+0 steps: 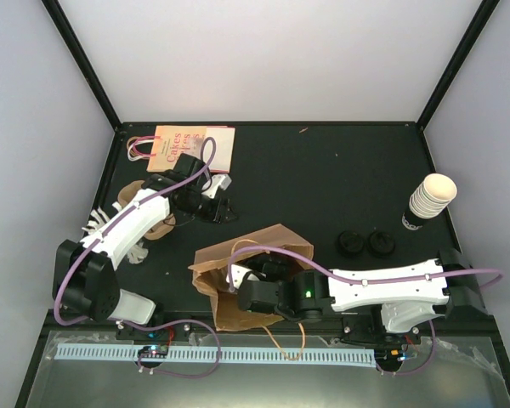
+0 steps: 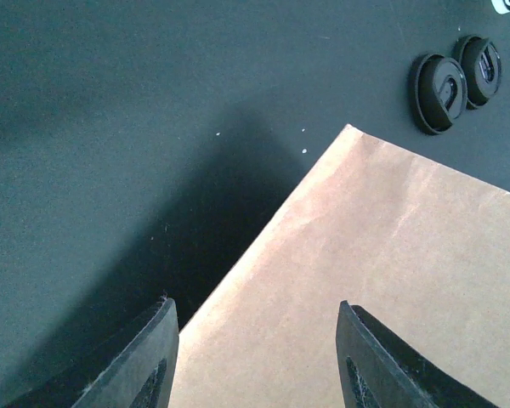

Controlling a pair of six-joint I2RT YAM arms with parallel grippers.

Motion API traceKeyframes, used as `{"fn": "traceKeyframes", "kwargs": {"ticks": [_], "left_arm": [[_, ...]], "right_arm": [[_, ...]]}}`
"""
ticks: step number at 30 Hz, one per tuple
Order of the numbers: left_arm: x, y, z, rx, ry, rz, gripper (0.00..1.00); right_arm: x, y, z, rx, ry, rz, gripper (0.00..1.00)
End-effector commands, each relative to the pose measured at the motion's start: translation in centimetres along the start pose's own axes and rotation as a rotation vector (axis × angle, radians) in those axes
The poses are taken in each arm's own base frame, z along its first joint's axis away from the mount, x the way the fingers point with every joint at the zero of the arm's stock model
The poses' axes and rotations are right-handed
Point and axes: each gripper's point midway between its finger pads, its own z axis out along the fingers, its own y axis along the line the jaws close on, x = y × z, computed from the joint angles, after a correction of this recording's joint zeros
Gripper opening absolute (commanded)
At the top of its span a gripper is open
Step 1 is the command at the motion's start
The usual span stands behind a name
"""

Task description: Pack the takeout coffee

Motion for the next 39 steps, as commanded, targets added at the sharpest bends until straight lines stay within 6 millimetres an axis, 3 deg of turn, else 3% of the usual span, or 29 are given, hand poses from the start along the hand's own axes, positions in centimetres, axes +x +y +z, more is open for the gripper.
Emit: {"fn": "traceKeyframes", "kwargs": {"ticks": [1,22,39], "left_arm": [[-0.1,-1.5,-0.8,0.049,-0.026,0.05,0.54],[0.5,-1.5,-0.2,0.074,-0.003,0.088,0.54],[-1.2,-0.9,0.4,0.033,0.046,0.09,0.54]], "right_arm": [[-0.1,-0.1,-0.5,-0.026,-0.038,-0.021,0.57],[0.8,-0.3,-1.9,-0.106,-0.079,-0.046,0.6],[0.7,0.3,-1.4,-0.096,-0.072,-0.185,0.57]]}}
